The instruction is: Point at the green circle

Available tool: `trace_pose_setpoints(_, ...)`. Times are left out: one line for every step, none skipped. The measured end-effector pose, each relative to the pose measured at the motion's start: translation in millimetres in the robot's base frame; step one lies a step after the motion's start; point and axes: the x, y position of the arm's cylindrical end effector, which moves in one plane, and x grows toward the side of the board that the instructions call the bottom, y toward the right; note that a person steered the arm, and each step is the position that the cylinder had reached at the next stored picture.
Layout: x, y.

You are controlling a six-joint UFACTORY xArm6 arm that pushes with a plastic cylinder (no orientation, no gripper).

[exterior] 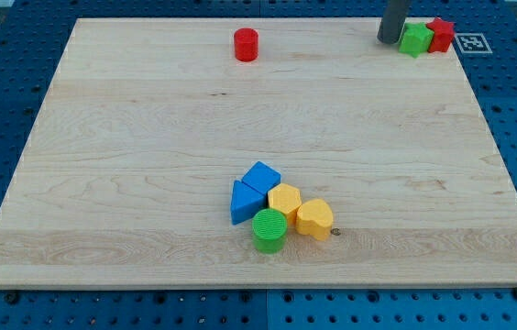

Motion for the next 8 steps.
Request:
trace_pose_setpoints(17,-19)
trace_pose_setpoints(55,-53)
trace_pose_setpoints(109,-80)
trace_pose_setpoints(176,-92)
trace_pose_setpoints(247,-92)
trace_pose_setpoints(311,-92)
trace_pose_setpoints(358,-105)
trace_pose_setpoints(372,-131)
